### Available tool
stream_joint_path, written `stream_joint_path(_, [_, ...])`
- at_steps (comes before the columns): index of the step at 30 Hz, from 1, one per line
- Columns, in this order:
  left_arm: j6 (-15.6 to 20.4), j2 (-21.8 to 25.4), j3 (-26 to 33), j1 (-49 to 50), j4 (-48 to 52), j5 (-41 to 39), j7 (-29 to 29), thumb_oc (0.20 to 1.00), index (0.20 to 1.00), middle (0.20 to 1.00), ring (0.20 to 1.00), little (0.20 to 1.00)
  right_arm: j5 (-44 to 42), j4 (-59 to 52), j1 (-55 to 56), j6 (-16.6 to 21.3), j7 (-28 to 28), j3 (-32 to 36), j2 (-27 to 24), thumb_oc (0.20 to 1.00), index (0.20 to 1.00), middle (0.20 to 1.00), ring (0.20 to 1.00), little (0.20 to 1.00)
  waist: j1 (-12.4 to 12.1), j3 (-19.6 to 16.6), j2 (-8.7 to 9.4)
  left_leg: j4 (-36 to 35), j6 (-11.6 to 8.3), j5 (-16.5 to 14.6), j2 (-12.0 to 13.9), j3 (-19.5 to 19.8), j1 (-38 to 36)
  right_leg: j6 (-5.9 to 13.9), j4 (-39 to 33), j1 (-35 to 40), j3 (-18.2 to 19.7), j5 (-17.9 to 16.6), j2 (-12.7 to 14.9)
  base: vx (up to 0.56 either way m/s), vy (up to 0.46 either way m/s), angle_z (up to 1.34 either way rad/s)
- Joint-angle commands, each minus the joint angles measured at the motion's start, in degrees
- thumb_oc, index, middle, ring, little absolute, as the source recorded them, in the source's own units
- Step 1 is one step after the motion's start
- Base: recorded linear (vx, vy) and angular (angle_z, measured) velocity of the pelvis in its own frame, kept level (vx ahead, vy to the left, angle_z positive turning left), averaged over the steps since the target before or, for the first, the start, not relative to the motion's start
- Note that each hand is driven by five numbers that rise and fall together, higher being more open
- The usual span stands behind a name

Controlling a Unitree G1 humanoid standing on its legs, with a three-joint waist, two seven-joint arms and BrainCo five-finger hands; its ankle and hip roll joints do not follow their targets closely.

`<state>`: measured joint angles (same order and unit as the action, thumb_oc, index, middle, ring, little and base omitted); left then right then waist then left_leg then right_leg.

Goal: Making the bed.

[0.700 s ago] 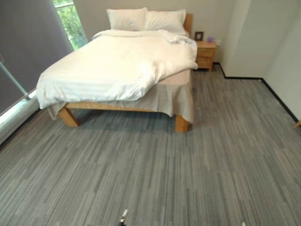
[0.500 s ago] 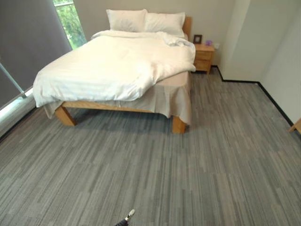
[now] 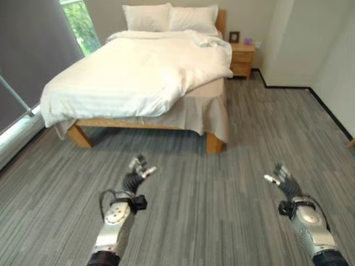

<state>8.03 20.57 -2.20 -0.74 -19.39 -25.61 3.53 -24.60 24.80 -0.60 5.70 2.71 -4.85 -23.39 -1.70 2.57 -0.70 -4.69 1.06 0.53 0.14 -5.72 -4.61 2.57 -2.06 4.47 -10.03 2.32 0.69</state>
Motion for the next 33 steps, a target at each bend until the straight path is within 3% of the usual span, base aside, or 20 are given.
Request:
stream_joint_path(1, [0.59,-0.16,-0.30,-2.44,-2.97,1.98,2.79,1.000,1.000,1.000,1.000,1.000,2.99,-1.82,-2.62,0.97,0.82,-2.37,2.08,1.000,1.000,1.000,1.000,1.000,-0.45,1.04,3.80,-0.31,-2.24,-0.21,-0.05,-0.09,0.13,4.85,-2.94,-0.66,-0.86,-5.75,6.04,0.05,0.106,0.02])
stream_joint_path(5, [1.18,-1.80,0.08,-1.31,-2.72,-2.89,3.35,1.000,1.000,1.000,1.000,1.000,0.13,-6.16,-2.20,1.58,-0.13,-3.88,3.24,1.000,1.000,1.000,1.000,1.000,-0.68,2.55,3.49,-0.31,-1.24,-0.65,-0.92,-0.45,0.25,5.24,-1.19,-1.87,-0.05,-5.74,7.06,0.02,0.131,-0.12])
stream_joint_path(7, [1.13,-2.42,0.20,-0.11,-1.58,-4.25,3.70,1.000,1.000,1.000,1.000,1.000,-0.38,-8.14,-1.94,2.22,-0.34,-5.02,3.86,1.000,1.000,1.000,1.000,1.000,-1.03,4.19,2.92,-0.31,0.02,-1.17,-1.22,-0.66,0.32,5.74,7.02,-6.11,0.91,-4.84,8.35,0.00,0.134,-0.23])
stream_joint_path(10, [0.61,-2.13,0.02,0.92,0.41,-3.41,3.58,1.000,1.000,1.000,1.000,1.000,1.20,-8.80,-1.74,2.09,-0.46,-6.68,4.72,1.000,1.000,1.000,1.000,1.000,-0.89,6.60,2.25,-0.31,2.02,-2.57,-1.98,-1.36,-1.19,7.46,23.98,-13.43,1.80,-9.47,10.85,0.09,0.160,-0.35])
stream_joint_path(13, [0.91,-1.91,-0.17,0.75,0.57,-3.73,3.11,1.000,1.000,1.000,1.000,1.000,2.65,-9.27,-1.67,1.55,-0.33,-6.85,4.61,1.000,1.000,1.000,1.000,1.000,-0.10,7.44,1.86,-0.31,1.93,-3.59,-1.68,-0.95,-2.98,7.82,26.22,-17.50,1.15,-11.44,11.78,0.24,0.018,0.08])
stream_joint_path(14, [0.97,-1.71,-0.85,-0.15,1.46,-4.14,2.43,1.000,1.000,1.000,1.000,1.000,1.62,-9.65,-0.77,1.57,-0.52,-5.72,4.42,1.000,1.000,1.000,1.000,1.000,1.37,7.70,1.71,-0.31,0.48,-4.66,-1.03,-0.74,-5.34,7.56,16.96,-19.33,-0.81,-11.69,11.92,0.41,-0.115,0.13])
stream_joint_path(16, [1.09,-0.99,-2.16,-1.88,0.83,-4.30,1.71,1.000,1.000,1.000,1.000,1.000,0.63,-9.13,0.05,1.64,-0.58,-5.10,3.93,1.000,1.000,1.000,1.000,1.000,3.24,8.20,2.00,-0.31,-0.92,-5.92,-0.56,0.72,-7.63,8.26,7.60,-19.37,0.20,-13.08,10.42,0.59,-0.206,-0.12])
stream_joint_path(17, [1.21,-0.49,-3.27,-4.73,0.06,-4.07,1.20,1.000,1.000,1.000,1.000,1.000,0.79,-8.94,0.60,1.66,-0.27,-4.54,3.62,1.000,1.000,1.000,1.000,1.000,5.28,7.90,2.41,-0.31,-2.39,-6.83,0.26,2.05,-10.12,9.36,-1.33,-22.53,1.58,-15.44,9.17,0.68,-0.265,0.05])
stream_joint_path(21, [2.00,-1.01,-4.65,-6.66,0.93,-4.58,0.16,1.000,1.000,1.000,1.000,1.000,2.35,-11.41,2.67,1.32,-1.61,-4.31,3.10,1.000,1.000,1.000,1.000,1.000,7.50,7.08,1.66,-0.31,-4.34,-6.79,2.82,3.62,-14.82,10.38,-2.94,-24.92,-0.55,-17.39,8.68,0.49,-0.203,0.57])
stream_joint_path(23, [2.08,-1.37,-5.28,-6.63,2.29,-5.13,-0.76,1.000,1.000,1.000,1.000,1.000,2.24,-11.54,2.78,1.42,-2.68,-5.00,3.10,1.000,1.000,1.000,1.000,1.000,7.51,6.33,1.24,4.97,-6.16,-2.64,4.62,5.00,-15.03,8.61,-2.07,-21.80,-1.22,-18.37,8.03,0.59,-0.304,0.40])
stream_joint_path(24, [1.90,-1.66,-5.86,-6.36,2.39,-4.84,-0.90,1.000,1.000,1.000,1.000,1.000,2.68,-11.56,2.30,1.21,-3.20,-5.64,2.68,1.000,1.000,1.000,1.000,1.000,7.41,6.03,0.97,9.80,-7.51,1.42,5.62,5.14,-14.23,7.25,-1.00,-20.55,-1.75,-17.31,7.27,0.42,-0.237,0.56])
stream_joint_path(25, [1.90,-1.64,-5.84,-6.35,2.39,-4.84,-0.90,1.000,1.000,1.000,1.000,1.000,2.68,-11.56,2.29,1.22,-3.20,-5.65,2.70,1.000,1.000,1.000,1.000,1.000,7.56,5.93,1.14,9.78,-7.49,1.55,5.47,5.31,-14.04,7.26,-0.96,-20.69,-1.80,-17.32,7.50,0.56,-0.380,0.45])
stream_joint_path(26, [1.20,-2.13,-6.84,-5.44,1.88,-8.61,-3.34,1.000,1.000,1.000,1.000,1.000,1.59,-10.69,0.63,1.08,-3.17,-7.06,2.21,1.000,1.000,1.000,1.000,1.000,7.50,5.52,1.06,23.95,-10.04,13.59,7.28,4.91,-9.63,4.00,0.52,-16.93,-2.02,-14.53,5.63,0.79,-0.647,0.60])
stream_joint_path(27, [0.28,-2.13,-5.37,-3.17,1.57,-11.26,-4.11,1.000,1.000,1.000,1.000,1.000,-1.61,-12.85,-0.16,1.59,-3.48,-7.35,1.70,1.000,1.000,1.000,1.000,1.000,5.79,6.33,3.24,40.29,-9.55,18.17,8.98,1.87,-0.54,0.41,-0.80,-11.07,-2.18,-11.58,4.84,1.00,-0.822,0.75])
stream_joint_path(28, [0.04,-1.94,-4.52,-1.73,2.00,-11.32,-3.88,1.000,1.000,1.000,1.000,1.000,-1.44,-13.39,-0.14,1.79,-3.55,-7.16,1.17,1.000,1.000,1.000,1.000,1.000,4.34,7.17,4.37,45.99,-8.29,16.72,9.38,0.37,2.77,-0.58,-1.34,-8.59,-2.37,-9.66,4.44,0.64,-0.569,0.86])
stream_joint_path(29, [0.03,-1.90,-4.51,-1.72,2.02,-11.32,-3.88,1.000,1.000,1.000,1.000,1.000,-1.43,-13.40,-0.15,1.79,-3.55,-7.16,1.20,1.000,1.000,1.000,1.000,1.000,4.44,7.04,4.49,46.01,-8.24,16.79,9.25,0.43,2.99,-0.56,-1.31,-8.75,-2.42,-9.68,4.58,0.57,-0.383,0.18])
stream_joint_path(30, [-0.21,-1.65,-3.27,-0.04,3.39,-11.45,-3.51,1.000,1.000,1.000,1.000,1.000,0.21,-12.87,-1.77,1.32,-2.45,-6.76,0.05,1.000,1.000,1.000,1.000,1.000,1.10,8.08,5.57,48.02,-8.23,14.26,9.38,-3.23,9.37,-0.75,-2.03,-4.58,-2.72,-7.80,4.57,0.58,-0.287,-0.47])
stream_joint_path(31, [0.13,-1.97,-3.11,0.05,3.53,-11.43,-3.16,1.000,1.000,1.000,1.000,1.000,-0.29,-11.98,-3.23,1.46,-1.84,-7.13,-0.01,1.000,1.000,1.000,1.000,1.000,-0.98,8.44,5.62,45.71,-8.16,12.08,9.28,-5.01,13.83,-0.78,-2.83,-2.42,-2.84,-6.44,3.86,0.75,-0.324,-0.55])
stream_joint_path(33, [0.05,-2.44,-2.84,1.39,2.95,-12.71,-4.66,1.000,1.000,1.000,1.000,1.000,-2.04,-11.62,-4.16,1.30,-2.25,-7.37,0.10,1.000,1.000,1.000,1.000,1.000,-3.56,8.32,5.60,36.96,-8.05,11.40,9.37,-7.86,18.11,-0.01,-2.94,1.06,-2.73,-4.93,3.16,0.59,-0.127,-0.33])
